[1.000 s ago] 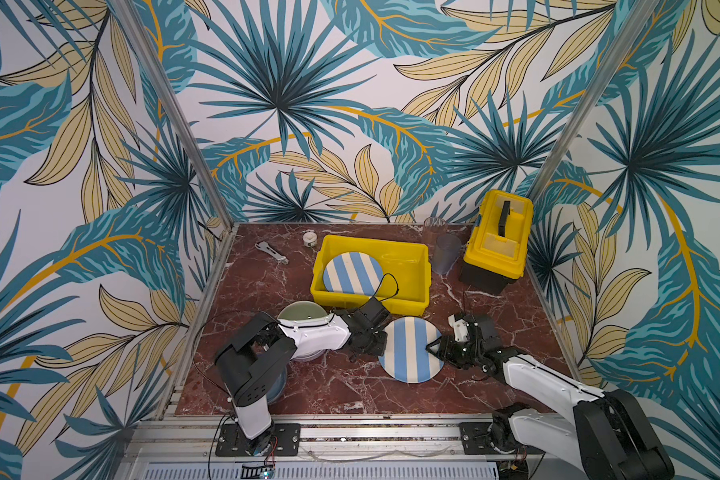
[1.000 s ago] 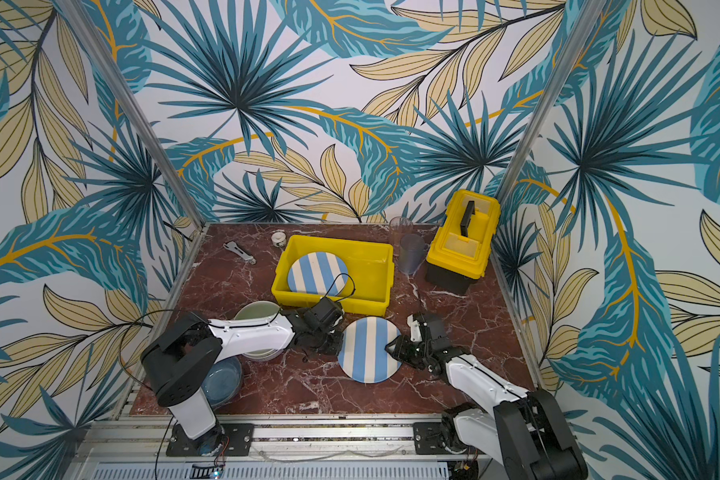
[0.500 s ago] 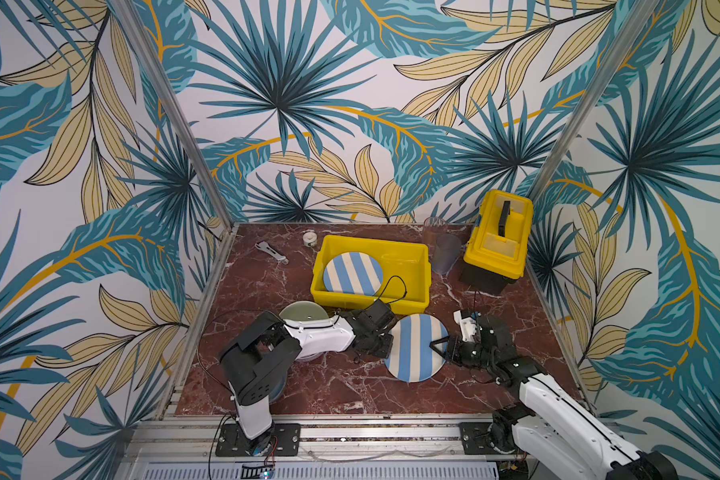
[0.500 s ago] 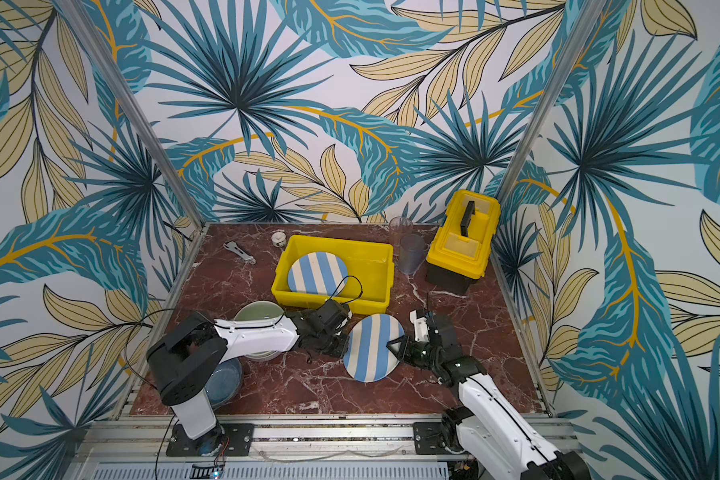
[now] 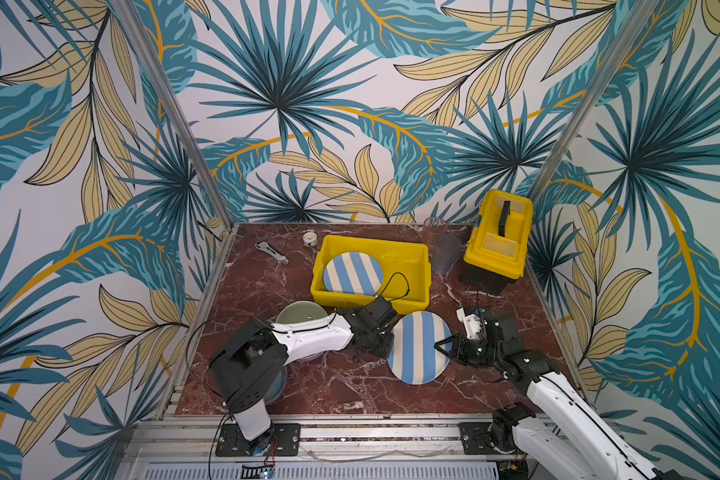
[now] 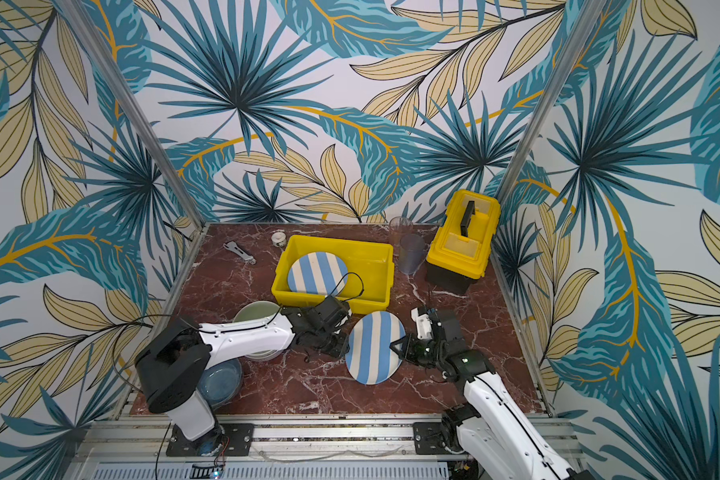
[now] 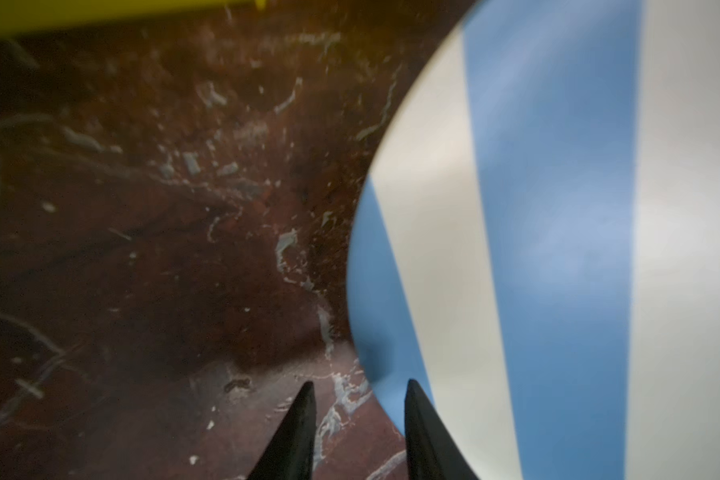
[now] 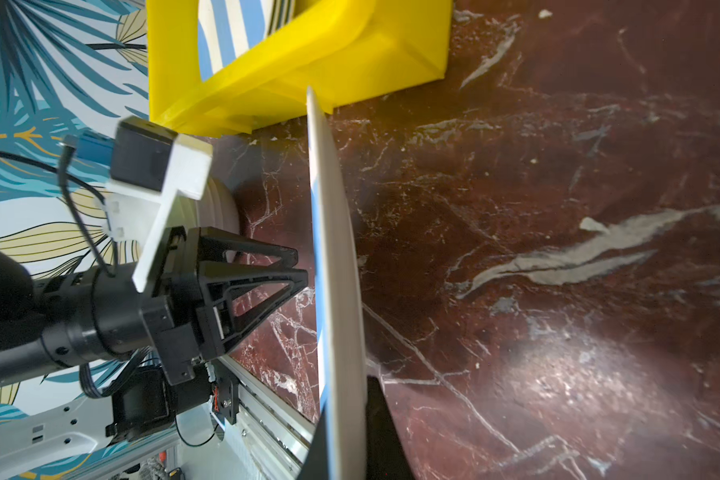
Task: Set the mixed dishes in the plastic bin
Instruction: 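Close both grippers on the plate's rims and tilt it up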
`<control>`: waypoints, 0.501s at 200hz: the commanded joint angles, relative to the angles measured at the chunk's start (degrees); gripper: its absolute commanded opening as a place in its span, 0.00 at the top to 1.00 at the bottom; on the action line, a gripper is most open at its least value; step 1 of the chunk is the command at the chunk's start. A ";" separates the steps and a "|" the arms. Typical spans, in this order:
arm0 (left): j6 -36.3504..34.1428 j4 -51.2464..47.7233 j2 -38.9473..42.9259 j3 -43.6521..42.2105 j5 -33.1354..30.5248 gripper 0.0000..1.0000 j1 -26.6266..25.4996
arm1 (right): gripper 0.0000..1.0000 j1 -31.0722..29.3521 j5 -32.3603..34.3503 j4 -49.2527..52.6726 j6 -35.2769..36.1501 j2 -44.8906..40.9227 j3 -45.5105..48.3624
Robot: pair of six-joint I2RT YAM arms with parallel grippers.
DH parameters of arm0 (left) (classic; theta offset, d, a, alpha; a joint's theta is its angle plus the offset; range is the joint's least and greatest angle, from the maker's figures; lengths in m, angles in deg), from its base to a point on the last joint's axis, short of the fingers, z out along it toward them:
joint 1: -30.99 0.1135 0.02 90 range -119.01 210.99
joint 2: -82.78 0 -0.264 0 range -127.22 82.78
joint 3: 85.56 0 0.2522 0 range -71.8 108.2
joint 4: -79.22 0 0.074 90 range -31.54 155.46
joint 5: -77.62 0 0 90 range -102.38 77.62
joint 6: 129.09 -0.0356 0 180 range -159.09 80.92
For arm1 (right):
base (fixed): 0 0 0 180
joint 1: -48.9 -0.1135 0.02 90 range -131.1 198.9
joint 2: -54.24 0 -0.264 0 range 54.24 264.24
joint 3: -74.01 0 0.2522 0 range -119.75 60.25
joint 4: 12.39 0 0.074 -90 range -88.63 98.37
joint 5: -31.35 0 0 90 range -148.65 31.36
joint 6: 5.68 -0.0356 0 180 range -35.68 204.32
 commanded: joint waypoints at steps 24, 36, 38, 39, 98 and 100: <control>-2.23 -10.00 7.32 10.15 -5.41 0.54 0.26 | 0.97 -0.01 -7.87 4.82 6.82 5.11 -9.59; -2.76 -11.95 8.90 11.80 -6.57 0.50 0.93 | 0.97 -0.08 -8.28 4.84 7.50 6.77 -12.08; -2.89 -12.15 9.20 11.94 -6.62 0.49 1.12 | 0.97 -0.09 -8.38 4.77 7.54 7.07 -12.48; -2.93 -12.24 9.33 11.96 -6.62 0.48 1.24 | 0.97 -0.04 -8.38 4.76 7.59 7.22 -12.70; -4.46 -12.77 19.43 5.63 -9.36 0.30 11.46 | 0.97 -0.04 -8.36 0.46 8.72 19.42 -27.16; -4.52 -12.77 19.86 5.34 -9.56 0.30 11.82 | 0.97 -0.08 -8.38 0.00 8.60 19.94 -27.63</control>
